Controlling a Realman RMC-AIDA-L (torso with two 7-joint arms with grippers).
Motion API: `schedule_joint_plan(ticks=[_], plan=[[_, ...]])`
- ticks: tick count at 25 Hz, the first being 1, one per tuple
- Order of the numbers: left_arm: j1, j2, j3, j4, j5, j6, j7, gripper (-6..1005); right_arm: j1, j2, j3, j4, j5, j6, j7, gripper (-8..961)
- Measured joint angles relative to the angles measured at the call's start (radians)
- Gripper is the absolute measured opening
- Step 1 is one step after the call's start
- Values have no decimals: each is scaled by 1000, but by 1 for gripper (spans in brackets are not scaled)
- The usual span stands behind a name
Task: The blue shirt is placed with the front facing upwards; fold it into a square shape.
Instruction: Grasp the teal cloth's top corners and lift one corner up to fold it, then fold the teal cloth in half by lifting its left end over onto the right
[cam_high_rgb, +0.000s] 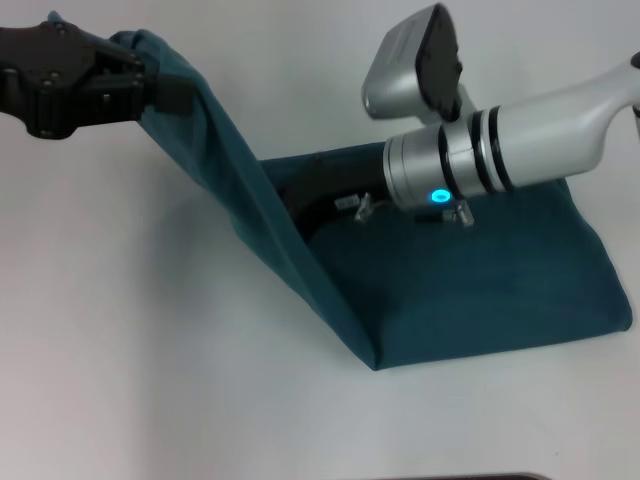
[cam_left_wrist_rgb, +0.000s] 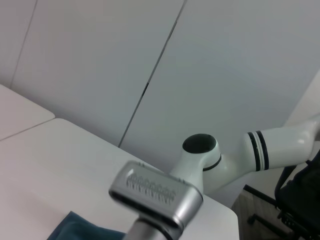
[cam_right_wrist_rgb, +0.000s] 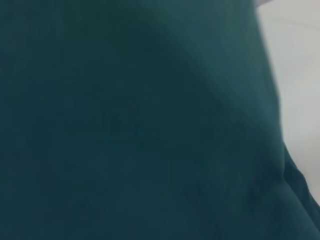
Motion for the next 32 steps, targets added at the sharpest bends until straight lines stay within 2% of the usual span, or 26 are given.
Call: schedule_joint_plan(ticks=[5, 12, 17, 22, 25, 28, 32], plan=[[-4, -2, 4, 0, -1, -1, -1, 29, 2, 3, -85, 36, 13, 2, 36, 20], [-11, -4, 22, 5, -1, -2, 4, 28, 2, 2, -270, 103, 143, -24, 66, 23], [-14, -6, 26, 5, -1, -2, 6, 28, -10, -4, -327, 131, 192, -60, 82, 26], [-15, -15, 37, 1, -7, 0, 8, 28, -65, -19, -286, 139, 239, -109, 68, 28], [-16, -24, 60, 0, -17, 0, 14, 28, -108, -33, -196, 142, 240, -117, 45, 30], [-20, -34, 86, 0, -45, 1, 23, 28, -161, -57, -89, 162, 238, -101, 19, 31], [-33, -47, 127, 0, -87, 0, 37, 28, -242, -96, -8, 228, 238, -72, 18, 33]])
